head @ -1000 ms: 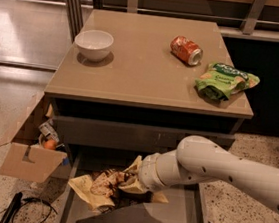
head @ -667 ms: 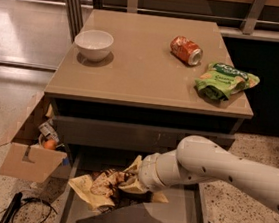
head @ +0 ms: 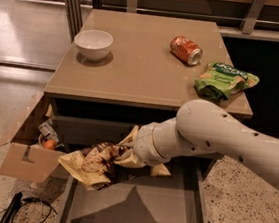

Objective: Pick brown chip bag from middle drawer and place on counter

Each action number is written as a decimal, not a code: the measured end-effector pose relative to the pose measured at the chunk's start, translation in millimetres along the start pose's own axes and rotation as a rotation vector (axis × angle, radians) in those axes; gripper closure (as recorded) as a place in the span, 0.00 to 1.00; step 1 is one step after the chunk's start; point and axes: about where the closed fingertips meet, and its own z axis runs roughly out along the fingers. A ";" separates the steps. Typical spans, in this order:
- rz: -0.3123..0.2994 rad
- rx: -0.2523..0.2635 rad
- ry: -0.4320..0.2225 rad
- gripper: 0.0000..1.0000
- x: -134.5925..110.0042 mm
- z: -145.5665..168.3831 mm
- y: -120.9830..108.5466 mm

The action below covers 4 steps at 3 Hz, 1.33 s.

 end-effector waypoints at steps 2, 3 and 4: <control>-0.139 0.106 0.040 1.00 -93.6 -103.3 -53.4; -0.139 0.105 0.041 1.00 -93.6 -103.2 -53.2; -0.153 0.124 0.037 1.00 -98.5 -108.0 -61.5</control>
Offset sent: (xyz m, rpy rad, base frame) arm 0.0419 -0.0112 0.2073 -0.0710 -0.2223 0.0024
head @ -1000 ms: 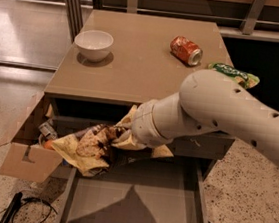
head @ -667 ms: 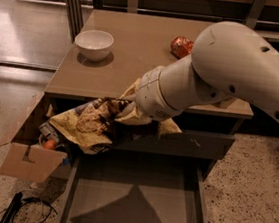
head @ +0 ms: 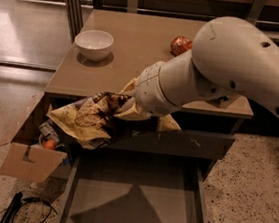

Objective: Pick brown chip bag from middle drawer and place on counter

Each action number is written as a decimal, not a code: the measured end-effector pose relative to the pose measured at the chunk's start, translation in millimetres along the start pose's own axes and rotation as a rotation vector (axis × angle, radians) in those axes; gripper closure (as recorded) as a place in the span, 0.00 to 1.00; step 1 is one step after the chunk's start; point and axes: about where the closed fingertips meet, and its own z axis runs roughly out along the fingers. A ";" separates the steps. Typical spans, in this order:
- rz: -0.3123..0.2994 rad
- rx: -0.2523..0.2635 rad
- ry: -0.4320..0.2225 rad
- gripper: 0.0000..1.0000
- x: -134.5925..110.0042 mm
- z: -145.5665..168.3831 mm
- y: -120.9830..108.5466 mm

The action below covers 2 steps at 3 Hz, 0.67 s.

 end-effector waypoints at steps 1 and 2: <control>-0.037 0.055 -0.004 1.00 -9.2 -15.9 -41.9; -0.056 0.119 0.002 1.00 -7.0 -27.6 -94.1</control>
Offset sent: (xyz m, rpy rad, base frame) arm 0.1383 -0.0243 0.0930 0.0234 -0.2014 -0.0715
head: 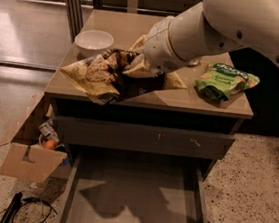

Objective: Pick brown chip bag from middle drawer and place on counter

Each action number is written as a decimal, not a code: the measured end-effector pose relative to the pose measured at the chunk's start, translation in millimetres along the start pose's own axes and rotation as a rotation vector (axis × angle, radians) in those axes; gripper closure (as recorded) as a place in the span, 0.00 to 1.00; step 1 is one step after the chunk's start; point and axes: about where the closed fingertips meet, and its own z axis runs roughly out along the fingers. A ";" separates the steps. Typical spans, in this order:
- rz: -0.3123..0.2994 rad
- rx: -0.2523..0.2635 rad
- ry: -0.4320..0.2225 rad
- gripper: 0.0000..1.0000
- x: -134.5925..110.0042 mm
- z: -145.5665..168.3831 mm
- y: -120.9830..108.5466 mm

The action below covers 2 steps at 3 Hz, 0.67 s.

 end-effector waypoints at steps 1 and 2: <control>0.004 0.047 0.013 1.00 14.7 6.4 -43.2; 0.009 0.078 0.019 1.00 32.7 27.8 -80.7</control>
Offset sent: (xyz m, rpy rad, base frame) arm 0.1552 -0.0111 -0.0057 0.0220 -0.0767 -0.0945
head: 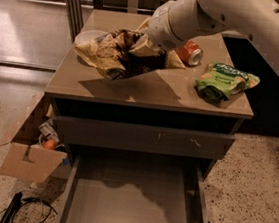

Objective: Pick brown chip bag from middle drawer and place on counter

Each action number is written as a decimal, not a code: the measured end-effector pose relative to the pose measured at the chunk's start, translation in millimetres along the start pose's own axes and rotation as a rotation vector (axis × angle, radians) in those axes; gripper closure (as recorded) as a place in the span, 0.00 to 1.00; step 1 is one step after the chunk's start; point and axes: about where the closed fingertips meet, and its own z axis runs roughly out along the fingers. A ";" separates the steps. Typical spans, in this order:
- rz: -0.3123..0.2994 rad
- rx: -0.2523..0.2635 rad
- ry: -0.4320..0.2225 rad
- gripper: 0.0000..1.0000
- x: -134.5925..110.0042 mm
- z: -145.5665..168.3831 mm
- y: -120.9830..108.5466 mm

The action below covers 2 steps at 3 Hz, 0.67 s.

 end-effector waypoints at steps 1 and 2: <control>0.011 0.004 0.028 1.00 21.3 29.1 -30.8; 0.012 0.010 0.072 1.00 44.2 34.7 -50.2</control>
Offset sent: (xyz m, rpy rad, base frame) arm 0.1020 -0.0468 -0.0206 -0.1010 -0.0032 -0.1008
